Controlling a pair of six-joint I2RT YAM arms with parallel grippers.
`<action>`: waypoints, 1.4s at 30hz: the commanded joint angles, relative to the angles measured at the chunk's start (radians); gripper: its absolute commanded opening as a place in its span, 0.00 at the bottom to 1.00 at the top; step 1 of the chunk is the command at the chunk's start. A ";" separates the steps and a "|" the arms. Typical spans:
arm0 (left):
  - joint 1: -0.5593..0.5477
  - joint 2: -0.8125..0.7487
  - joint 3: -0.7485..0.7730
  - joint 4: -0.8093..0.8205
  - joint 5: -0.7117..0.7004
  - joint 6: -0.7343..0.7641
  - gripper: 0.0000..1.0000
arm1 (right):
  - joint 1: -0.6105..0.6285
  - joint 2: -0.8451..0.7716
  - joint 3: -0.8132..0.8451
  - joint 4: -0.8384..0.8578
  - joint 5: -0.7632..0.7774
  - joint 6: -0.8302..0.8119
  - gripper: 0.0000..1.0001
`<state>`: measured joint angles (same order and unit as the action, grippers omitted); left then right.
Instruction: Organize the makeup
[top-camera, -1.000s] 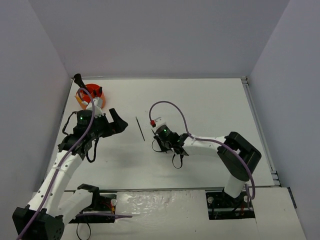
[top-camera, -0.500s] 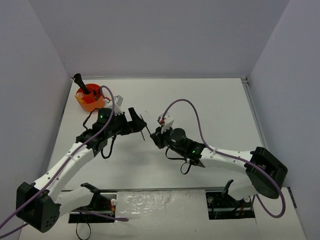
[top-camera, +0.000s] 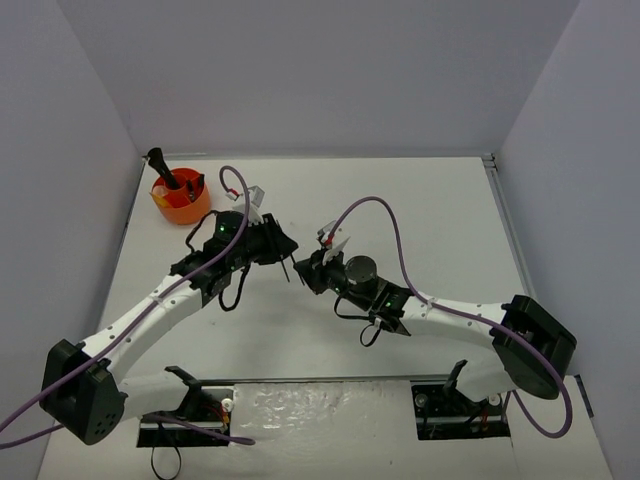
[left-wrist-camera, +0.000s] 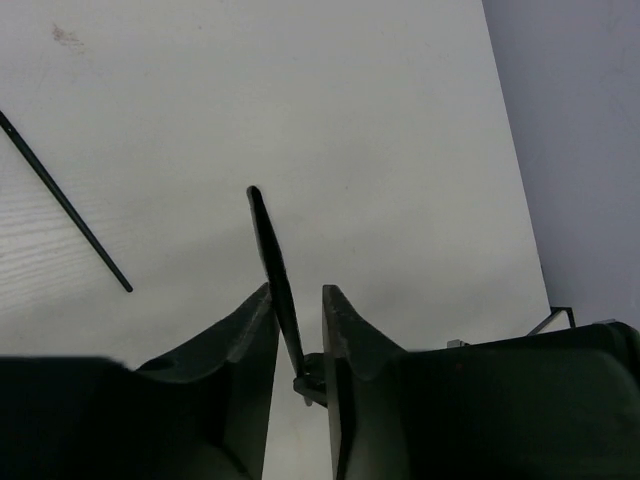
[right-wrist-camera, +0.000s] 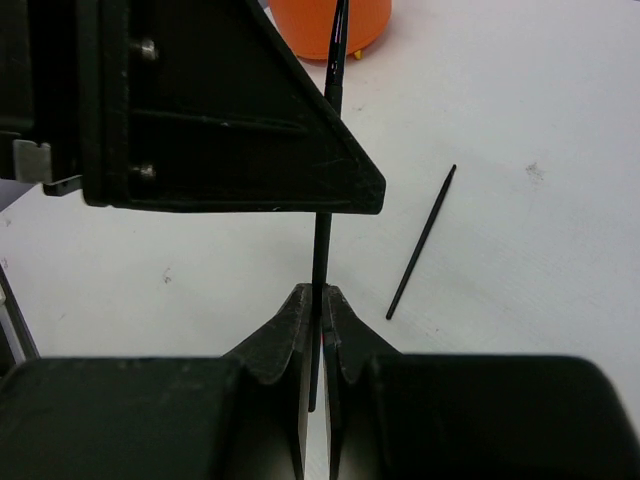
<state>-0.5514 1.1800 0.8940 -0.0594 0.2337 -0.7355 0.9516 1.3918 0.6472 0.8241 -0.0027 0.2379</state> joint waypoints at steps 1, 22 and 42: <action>-0.014 0.002 0.068 0.108 -0.011 -0.008 0.06 | 0.009 -0.031 0.027 0.125 -0.022 -0.005 0.03; 0.110 0.042 0.288 -0.097 -0.452 0.304 0.00 | -0.020 -0.028 0.069 -0.050 0.101 -0.097 0.98; 0.628 0.515 0.666 0.363 -0.475 0.561 0.00 | -0.105 0.115 0.081 -0.079 -0.070 -0.079 0.98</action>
<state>0.0429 1.6224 1.4261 0.1423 -0.2682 -0.2137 0.8615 1.4932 0.6658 0.6901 -0.0157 0.1553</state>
